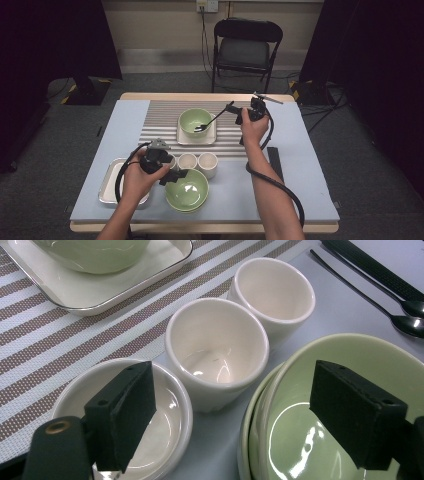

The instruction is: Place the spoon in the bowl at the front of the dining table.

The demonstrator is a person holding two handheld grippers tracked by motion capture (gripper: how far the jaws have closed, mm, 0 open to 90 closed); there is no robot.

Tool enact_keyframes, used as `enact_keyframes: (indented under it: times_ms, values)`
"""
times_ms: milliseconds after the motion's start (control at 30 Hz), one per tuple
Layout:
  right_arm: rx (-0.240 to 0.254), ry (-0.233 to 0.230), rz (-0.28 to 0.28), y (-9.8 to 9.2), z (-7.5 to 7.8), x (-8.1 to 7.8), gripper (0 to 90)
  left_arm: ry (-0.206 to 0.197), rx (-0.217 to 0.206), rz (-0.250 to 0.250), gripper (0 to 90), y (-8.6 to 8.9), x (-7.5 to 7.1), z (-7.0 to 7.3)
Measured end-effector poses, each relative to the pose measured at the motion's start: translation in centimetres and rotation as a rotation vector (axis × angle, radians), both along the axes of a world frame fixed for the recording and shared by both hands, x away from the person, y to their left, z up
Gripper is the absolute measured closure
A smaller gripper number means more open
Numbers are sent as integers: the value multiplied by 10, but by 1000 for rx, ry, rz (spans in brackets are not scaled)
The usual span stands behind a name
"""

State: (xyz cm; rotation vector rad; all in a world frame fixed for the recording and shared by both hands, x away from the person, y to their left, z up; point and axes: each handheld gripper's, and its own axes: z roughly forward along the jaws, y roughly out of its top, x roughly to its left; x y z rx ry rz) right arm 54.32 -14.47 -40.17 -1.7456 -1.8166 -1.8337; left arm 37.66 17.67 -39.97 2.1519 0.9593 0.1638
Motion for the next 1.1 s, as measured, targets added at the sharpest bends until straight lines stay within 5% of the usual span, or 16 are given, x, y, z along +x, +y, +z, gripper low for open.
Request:
enact_keyframes:
  times_ms: [1100]
  values:
    - [-16, 15, 1, 10, -10, -1, 898, 2, -2, -5, 180, -1, -1, 0]
